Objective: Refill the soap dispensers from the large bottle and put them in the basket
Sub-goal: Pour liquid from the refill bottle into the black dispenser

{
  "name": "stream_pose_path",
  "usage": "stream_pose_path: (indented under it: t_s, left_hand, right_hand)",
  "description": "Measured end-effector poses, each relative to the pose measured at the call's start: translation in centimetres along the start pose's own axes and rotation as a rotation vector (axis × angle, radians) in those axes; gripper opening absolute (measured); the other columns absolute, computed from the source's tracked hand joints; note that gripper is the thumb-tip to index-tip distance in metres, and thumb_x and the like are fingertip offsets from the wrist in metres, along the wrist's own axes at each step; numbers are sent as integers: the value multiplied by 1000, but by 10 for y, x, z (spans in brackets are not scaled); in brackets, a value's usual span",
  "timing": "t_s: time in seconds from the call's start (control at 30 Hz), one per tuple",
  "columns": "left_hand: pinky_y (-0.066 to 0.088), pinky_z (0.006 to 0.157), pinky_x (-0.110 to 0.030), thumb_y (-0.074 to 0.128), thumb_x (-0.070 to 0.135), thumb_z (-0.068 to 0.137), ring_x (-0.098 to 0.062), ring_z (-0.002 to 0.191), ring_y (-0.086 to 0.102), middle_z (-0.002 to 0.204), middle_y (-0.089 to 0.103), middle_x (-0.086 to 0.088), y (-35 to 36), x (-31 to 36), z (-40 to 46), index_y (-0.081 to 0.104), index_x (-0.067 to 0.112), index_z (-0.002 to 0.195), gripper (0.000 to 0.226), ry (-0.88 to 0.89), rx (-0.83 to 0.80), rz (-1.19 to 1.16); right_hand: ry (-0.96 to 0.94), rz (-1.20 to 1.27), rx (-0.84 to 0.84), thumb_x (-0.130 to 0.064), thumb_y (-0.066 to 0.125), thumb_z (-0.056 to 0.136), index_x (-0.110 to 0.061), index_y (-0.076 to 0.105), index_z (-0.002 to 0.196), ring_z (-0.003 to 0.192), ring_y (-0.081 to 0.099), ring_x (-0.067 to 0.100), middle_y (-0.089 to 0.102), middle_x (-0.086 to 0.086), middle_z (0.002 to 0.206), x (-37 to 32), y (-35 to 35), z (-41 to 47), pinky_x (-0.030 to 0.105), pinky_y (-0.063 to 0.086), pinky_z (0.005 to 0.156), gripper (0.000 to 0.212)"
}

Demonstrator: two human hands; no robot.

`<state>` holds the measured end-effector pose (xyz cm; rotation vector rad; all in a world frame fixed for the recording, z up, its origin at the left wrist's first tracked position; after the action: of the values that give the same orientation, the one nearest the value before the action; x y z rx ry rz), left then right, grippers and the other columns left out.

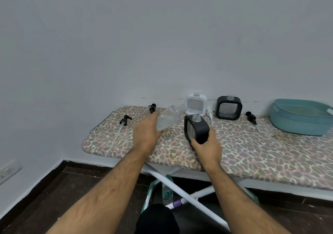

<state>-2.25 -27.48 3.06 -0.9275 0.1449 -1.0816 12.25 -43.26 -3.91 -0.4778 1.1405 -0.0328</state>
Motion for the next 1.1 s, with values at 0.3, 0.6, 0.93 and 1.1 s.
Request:
stream_pose_path:
  t_s: [0.3, 0.6, 0.93, 1.1]
  left_hand:
    - [52, 81, -37, 84, 30, 74, -19, 90, 67, 108, 71, 2, 2, 7, 10, 57, 22, 129, 62, 108, -19, 171]
    - [33, 106, -52, 81, 34, 77, -21, 100, 66, 116, 69, 6, 6, 13, 20, 54, 28, 132, 62, 145, -43, 267]
    - [23, 113, -57, 81, 29, 77, -20, 103, 65, 116, 68, 6, 3, 17, 21, 54, 29, 132, 61, 163, -74, 343]
    - [22, 114, -58, 81, 29, 78, -20, 105, 65, 119, 67, 6, 3, 18, 21, 54, 29, 132, 61, 163, -93, 357]
  right_hand:
    - [-1, -19, 8, -42, 73, 77, -38, 46, 110, 74, 65, 11, 68, -15, 86, 3, 2, 1, 36, 57, 73, 43]
    - [-56, -85, 27, -36, 73, 78, -40, 38, 100, 69, 54, 11, 46, -27, 70, 0, 1, -1, 48, 52, 91, 42]
    - [-56, -84, 13, -37, 74, 79, -41, 40, 104, 75, 57, 12, 50, -25, 75, -1, 1, -3, 47, 53, 90, 42]
    - [-47, -72, 20, -37, 74, 79, -42, 40, 104, 78, 59, 14, 53, -22, 79, -1, 0, -4, 47, 53, 91, 43]
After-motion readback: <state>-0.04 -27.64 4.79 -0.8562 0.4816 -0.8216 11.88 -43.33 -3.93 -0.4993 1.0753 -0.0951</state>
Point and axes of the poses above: each hand's wrist, its own z-axis towards the middle knuckle, its own y-axis out of the palm, x = y × z, the point moved 3 cm from there along z, towards the middle knuckle
